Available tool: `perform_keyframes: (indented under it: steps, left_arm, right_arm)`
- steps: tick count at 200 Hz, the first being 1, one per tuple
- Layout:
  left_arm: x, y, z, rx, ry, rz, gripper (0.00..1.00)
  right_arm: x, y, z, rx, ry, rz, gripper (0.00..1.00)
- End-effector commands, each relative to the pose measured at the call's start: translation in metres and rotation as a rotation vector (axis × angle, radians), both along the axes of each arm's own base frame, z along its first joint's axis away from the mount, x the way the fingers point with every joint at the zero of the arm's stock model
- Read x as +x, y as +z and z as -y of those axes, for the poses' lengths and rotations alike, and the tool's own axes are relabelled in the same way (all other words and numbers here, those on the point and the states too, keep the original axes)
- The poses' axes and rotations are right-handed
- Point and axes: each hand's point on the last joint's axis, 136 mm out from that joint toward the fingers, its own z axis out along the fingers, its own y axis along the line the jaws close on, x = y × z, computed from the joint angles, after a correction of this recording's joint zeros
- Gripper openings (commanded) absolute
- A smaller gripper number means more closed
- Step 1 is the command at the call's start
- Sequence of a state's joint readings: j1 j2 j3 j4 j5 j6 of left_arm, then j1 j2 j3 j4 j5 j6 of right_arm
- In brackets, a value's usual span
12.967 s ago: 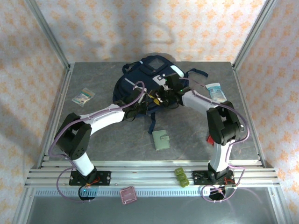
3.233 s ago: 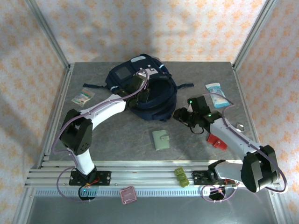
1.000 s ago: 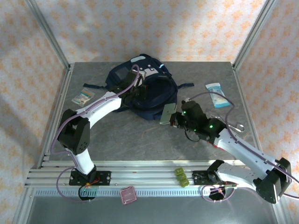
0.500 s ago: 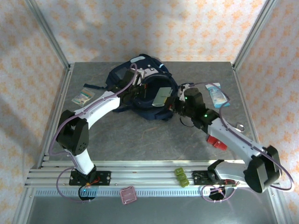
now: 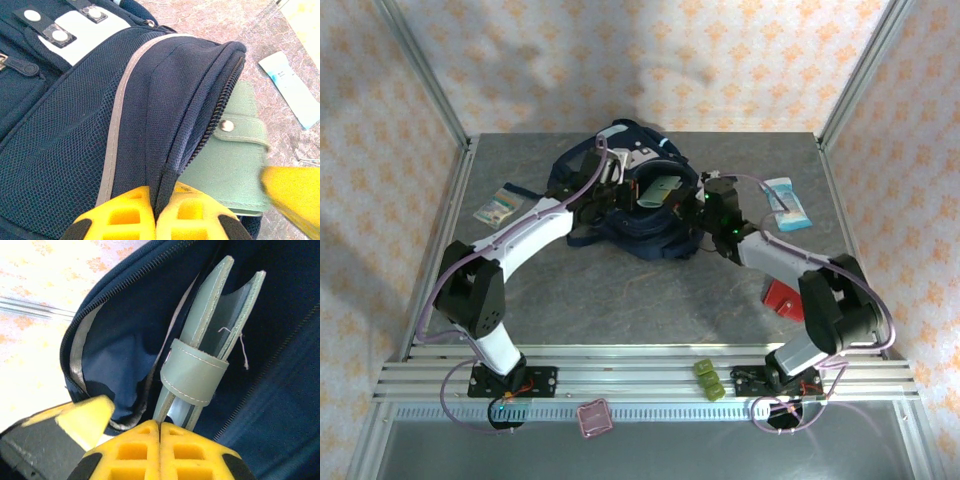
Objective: Pack the student bag
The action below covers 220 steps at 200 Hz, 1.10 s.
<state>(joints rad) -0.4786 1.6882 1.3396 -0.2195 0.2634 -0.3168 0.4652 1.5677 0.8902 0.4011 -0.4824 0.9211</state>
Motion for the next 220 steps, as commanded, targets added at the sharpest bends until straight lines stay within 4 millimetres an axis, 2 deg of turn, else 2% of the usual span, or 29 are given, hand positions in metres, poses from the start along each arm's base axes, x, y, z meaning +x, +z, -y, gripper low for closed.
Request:
perform_keyframes:
  steps: [1,32,51,67,78,101,114,132,147,186,220]
  left_arm:
    - [-0.004,0.070,0.023,-0.164,-0.052,0.164,0.00]
    - [-0.005,0.076,0.029,-0.200,-0.055,0.172,0.00]
    - [-0.005,0.079,0.032,-0.214,-0.060,0.176,0.00]
    - [-0.006,0.080,0.032,-0.214,-0.058,0.176,0.00]
    - [-0.006,0.080,0.030,-0.205,-0.051,0.180,0.00]
    - [-0.005,0.073,0.021,-0.173,-0.027,0.179,0.00]
    - [-0.002,0.070,0.014,-0.150,0.002,0.181,0.00]
    - [0.003,0.062,0.003,-0.110,0.038,0.174,0.00]
    - [0.005,0.053,-0.003,-0.060,0.061,0.171,0.00]
    - [0.005,0.036,-0.012,-0.016,0.091,0.154,0.00]
    - [0.008,0.024,-0.025,0.054,0.138,0.154,0.00]
  right_arm:
    - [0.016,0.020,-0.017,0.119,-0.009,0.041,0.00]
    - [0.024,0.008,-0.046,0.139,-0.021,0.014,0.00]
    - [0.029,0.000,-0.073,0.182,0.021,-0.004,0.00]
    - [0.032,-0.016,-0.094,0.188,0.082,-0.058,0.00]
    - [0.031,-0.027,-0.095,0.158,0.088,-0.080,0.09]
    - [0.020,-0.037,-0.078,0.086,0.064,-0.092,0.34]
    - [0.012,-0.041,-0.066,0.037,0.055,-0.103,0.41]
    - [-0.001,-0.043,-0.045,-0.013,0.044,-0.111,0.43]
    - [-0.013,-0.035,-0.027,-0.054,0.033,-0.083,0.47]
    - [-0.034,-0.017,-0.003,-0.204,0.055,-0.015,0.47]
    - [-0.042,0.001,0.016,-0.275,0.025,0.029,0.47]
